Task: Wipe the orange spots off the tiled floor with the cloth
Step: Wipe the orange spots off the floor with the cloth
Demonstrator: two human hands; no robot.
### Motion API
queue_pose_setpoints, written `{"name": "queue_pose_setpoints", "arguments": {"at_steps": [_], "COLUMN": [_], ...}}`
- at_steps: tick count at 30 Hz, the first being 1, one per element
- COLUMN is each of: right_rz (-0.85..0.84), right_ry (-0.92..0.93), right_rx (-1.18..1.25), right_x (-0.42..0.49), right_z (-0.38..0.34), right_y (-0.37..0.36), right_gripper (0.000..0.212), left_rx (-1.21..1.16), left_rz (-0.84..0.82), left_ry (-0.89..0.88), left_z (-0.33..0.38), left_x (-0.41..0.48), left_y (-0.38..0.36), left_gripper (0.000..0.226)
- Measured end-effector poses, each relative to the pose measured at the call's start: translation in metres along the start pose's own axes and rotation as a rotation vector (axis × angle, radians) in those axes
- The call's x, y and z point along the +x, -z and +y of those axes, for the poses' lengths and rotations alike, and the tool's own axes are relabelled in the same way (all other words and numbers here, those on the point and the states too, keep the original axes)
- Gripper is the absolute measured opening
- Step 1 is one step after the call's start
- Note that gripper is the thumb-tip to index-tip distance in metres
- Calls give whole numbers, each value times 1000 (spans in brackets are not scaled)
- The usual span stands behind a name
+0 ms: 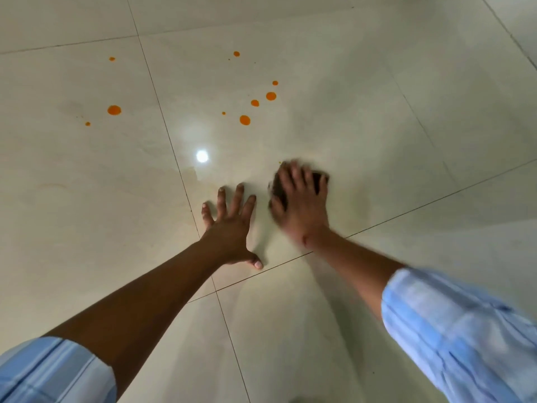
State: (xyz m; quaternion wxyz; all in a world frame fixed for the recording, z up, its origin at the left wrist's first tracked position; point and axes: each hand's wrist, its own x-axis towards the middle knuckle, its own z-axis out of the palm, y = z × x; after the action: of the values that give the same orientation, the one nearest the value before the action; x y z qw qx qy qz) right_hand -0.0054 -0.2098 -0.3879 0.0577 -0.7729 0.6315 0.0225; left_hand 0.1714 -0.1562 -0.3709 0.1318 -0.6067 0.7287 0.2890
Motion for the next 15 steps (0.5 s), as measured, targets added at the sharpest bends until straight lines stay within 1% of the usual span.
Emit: {"name": "queue_pose_setpoints", "arguments": {"at_steps": [1, 2, 3, 4, 5, 7, 8, 9, 11, 13, 14, 15], "right_rz": [-17, -51, -64, -68, -56, -24, -21, -12, -8, -33, -66, -78], "right_ry": [109, 174, 206, 197, 131, -65, -101, -74, 93, 273, 304, 312], "right_rx": [4, 7, 7, 8, 7, 9, 12, 9, 8, -26, -20, -14], "right_x": [-33, -64, -75, -69, -50, 2, 21, 29, 3, -51, -71, -72], "right_z": [3, 13, 29, 41, 42, 25, 8, -6, -21, -4, 10, 21], "right_y": [-4, -4, 0, 2, 6, 11, 10, 9, 2, -2, 0, 2], "right_gripper": [72, 74, 75, 75, 74, 70, 70, 70, 71, 73, 74, 75], "left_rx": [-2, -3, -6, -6, -2, -13, -17, -17, -22, -28, -19, 12], "left_rz": [8, 9, 9, 13, 18, 18, 34, 49, 70, 122, 135, 139], "left_ry": [-5, -7, -7, -7, -5, -2, -3, -5, -21, -65, -77, -62], "left_z": [0, 0, 1, 2, 1, 1, -1, -2, -4, -12, -20, -31], "left_x": [-1, -2, -3, -4, -3, 0, 2, 2, -6, -16, -21, -28], "left_y": [1, 1, 3, 4, 4, 1, -3, -4, -2, 6, 12, 19], "left_gripper": [150, 149, 149, 149, 150, 152, 152, 153, 150, 142, 140, 139]}}
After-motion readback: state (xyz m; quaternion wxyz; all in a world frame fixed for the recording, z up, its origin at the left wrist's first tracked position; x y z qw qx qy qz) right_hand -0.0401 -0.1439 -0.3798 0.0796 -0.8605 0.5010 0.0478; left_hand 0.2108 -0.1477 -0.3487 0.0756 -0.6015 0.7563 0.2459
